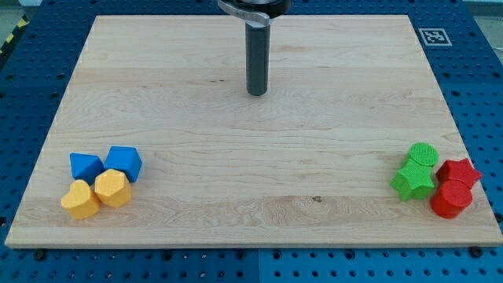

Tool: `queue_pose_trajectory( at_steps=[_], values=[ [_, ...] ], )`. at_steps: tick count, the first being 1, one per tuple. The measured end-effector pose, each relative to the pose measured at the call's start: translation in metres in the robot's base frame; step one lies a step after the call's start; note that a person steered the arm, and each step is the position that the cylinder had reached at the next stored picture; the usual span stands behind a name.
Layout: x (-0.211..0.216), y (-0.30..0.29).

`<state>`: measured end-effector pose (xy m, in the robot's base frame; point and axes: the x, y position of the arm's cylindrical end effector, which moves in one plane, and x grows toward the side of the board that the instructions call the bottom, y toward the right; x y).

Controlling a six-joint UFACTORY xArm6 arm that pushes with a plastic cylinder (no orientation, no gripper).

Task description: Move your arm to the right center of the board

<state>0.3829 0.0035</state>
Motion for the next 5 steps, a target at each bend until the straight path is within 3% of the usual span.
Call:
queue_pose_trajectory(
  at_steps=[5],
  values=[
    [0.0009,0.0017]
  ],
)
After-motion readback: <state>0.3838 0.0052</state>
